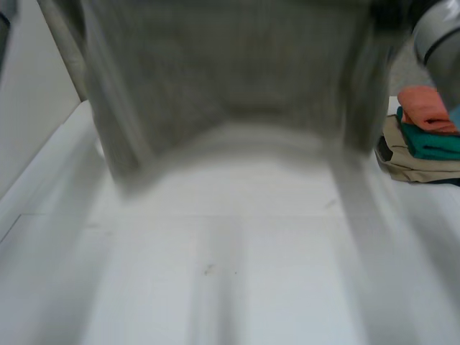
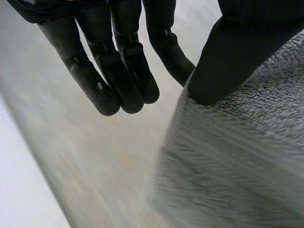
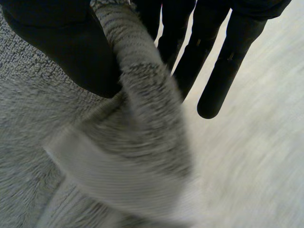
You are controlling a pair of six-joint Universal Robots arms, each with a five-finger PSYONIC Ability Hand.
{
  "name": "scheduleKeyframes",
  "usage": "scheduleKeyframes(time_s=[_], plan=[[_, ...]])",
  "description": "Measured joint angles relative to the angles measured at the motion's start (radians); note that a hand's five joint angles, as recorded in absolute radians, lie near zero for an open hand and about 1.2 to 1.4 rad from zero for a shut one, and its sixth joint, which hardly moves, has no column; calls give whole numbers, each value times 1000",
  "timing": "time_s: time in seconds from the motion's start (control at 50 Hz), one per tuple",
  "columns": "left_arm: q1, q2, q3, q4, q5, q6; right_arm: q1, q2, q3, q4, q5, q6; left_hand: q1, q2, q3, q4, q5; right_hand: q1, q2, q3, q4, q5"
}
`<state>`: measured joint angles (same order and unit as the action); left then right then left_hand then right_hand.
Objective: Fold the laundry.
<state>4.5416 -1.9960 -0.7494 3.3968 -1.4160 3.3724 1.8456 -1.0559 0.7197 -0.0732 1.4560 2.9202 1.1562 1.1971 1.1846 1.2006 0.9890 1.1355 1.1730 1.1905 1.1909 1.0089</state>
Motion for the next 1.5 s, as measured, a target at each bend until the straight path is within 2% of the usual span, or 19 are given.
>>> scheduleKeyframes(time_s=[0.08, 0.14, 0.22, 0.24, 0.38, 0.48, 0.58, 0.68, 0.76, 0.78, 0.88, 1.12, 1.22, 1.32, 1.42, 1.5], plan=[[-3, 46, -26, 90, -31, -48, -4, -28, 29, -157, 8, 80, 0, 0, 0, 0, 0, 0, 0, 0, 0, 0], [-4, 69, -79, 103, -41, -60, -5, -27, 28, -177, -5, 99, 0, 0, 0, 0, 0, 0, 0, 0, 0, 0], [-2, 77, -164, 85, -40, -51, -4, -2, 6, -106, -32, 94, 0, 0, 0, 0, 0, 0, 0, 0, 0, 0], [-1, 77, -250, 68, -35, -36, -4, 27, -11, -19, -63, 80, 0, 0, 0, 0, 0, 0, 0, 0, 0, 3], [-2, 35, -470, 48, -19, 17, -5, 99, 23, 180, -138, 2, 0, 0, 0, 2, 1, 0, 0, 0, 0, 6], [-3, -47, -604, 41, -4, 76, -3, 163, 154, 275, -170, -103, 0, 0, 0, 2, 0, 0, 0, 0, 0, 6], [3, -129, -666, 27, 6, 141, -2, 215, 287, 301, -173, -200, 0, 0, 0, 2, 0, 0, 0, 0, 0, 6], [18, -168, -687, -3, 21, 192, -5, 235, 382, 300, -149, -244, 0, 0, 0, 2, 0, -18, -107, -123, -122, -106], [27, -162, -693, -20, 36, 207, -9, 223, 424, 295, -120, -231, 0, 0, 0, 2, 0, -153, -200, -215, -212, -206], [30, -149, -698, -28, 46, 210, -12, 205, 450, 286, -99, -213, 0, 0, 0, 2, 0, -311, -354, -365, -356, -358], [29, -108, -716, -36, 64, 207, -18, 147, 530, 235, -47, -164, 0, 0, 0, 2, 0, -498, -531, -555, -559, -568], [24, -58, -741, -38, 71, 195, -27, 12, 716, 101, 35, -141, 0, 0, 0, 2, 0, -590, -644, -659, -663, -679], [21, -41, -734, -51, 75, 193, -42, -62, 740, 100, -4, -140, 0, 0, 0, 2, 0, -581, -631, -651, -655, -663], [11, -26, -725, -64, 78, 195, -69, -95, 720, 118, -102, -138, 0, 0, 0, 2, 0, -358, -397, -417, -420, -414], [-5, -24, -718, -67, 77, 198, -94, -40, 654, 151, -176, -146, 0, 0, 0, 2, 0, -311, -347, -367, -367, -362], [-19, -38, -708, -69, 73, 198, -104, 44, 581, 178, -159, -160, 0, 0, 0, 2, 1, -311, -347, -367, -367, -362]])
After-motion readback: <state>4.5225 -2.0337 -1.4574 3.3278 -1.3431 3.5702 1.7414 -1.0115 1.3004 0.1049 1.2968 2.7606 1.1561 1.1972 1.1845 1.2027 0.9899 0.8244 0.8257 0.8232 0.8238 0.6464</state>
